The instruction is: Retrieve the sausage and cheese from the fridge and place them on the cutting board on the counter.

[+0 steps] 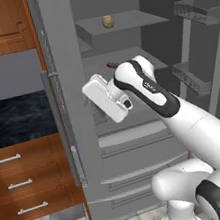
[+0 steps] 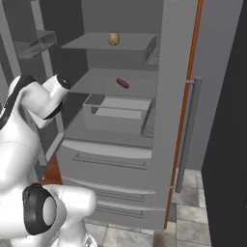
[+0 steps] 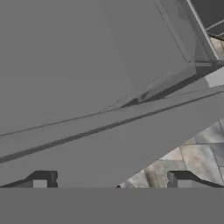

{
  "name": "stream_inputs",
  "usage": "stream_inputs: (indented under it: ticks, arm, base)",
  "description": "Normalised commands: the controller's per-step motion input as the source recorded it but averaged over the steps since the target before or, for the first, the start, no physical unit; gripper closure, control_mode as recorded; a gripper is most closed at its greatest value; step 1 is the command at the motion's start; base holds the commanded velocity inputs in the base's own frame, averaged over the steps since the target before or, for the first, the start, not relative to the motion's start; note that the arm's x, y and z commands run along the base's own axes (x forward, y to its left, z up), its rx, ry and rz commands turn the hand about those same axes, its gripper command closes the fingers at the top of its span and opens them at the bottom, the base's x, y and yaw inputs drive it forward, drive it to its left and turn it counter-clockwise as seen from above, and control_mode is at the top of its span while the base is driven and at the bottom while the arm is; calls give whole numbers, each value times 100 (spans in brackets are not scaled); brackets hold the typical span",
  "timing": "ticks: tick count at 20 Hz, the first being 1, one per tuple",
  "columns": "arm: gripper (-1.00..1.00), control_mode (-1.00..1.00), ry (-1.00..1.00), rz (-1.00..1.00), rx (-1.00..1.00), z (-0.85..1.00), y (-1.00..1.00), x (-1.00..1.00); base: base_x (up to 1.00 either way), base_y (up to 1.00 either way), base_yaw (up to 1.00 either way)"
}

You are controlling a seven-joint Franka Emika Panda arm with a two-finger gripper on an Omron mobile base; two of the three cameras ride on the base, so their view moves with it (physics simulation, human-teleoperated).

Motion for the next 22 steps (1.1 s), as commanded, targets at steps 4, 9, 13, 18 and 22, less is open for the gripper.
stream_inputs:
  ticks: [4, 9, 13, 18, 22]
  arm:
    - [-100, -100, 1, 3, 0, 0, 28, 4]
    - [-100, -100, 8, 0, 0, 0, -29, 3]
    - [-100, -100, 0, 0, 0, 0, -65, 0]
    - [-100, -100, -5, 0, 0, 0, -73, 0]
    - [-100, -100, -17, 0, -12, 0, -72, 0]
  base:
    - [0, 0, 0]
    - [0, 0, 0]
    - [0, 0, 0]
    - [0, 0, 0]
    - [0, 0, 0]
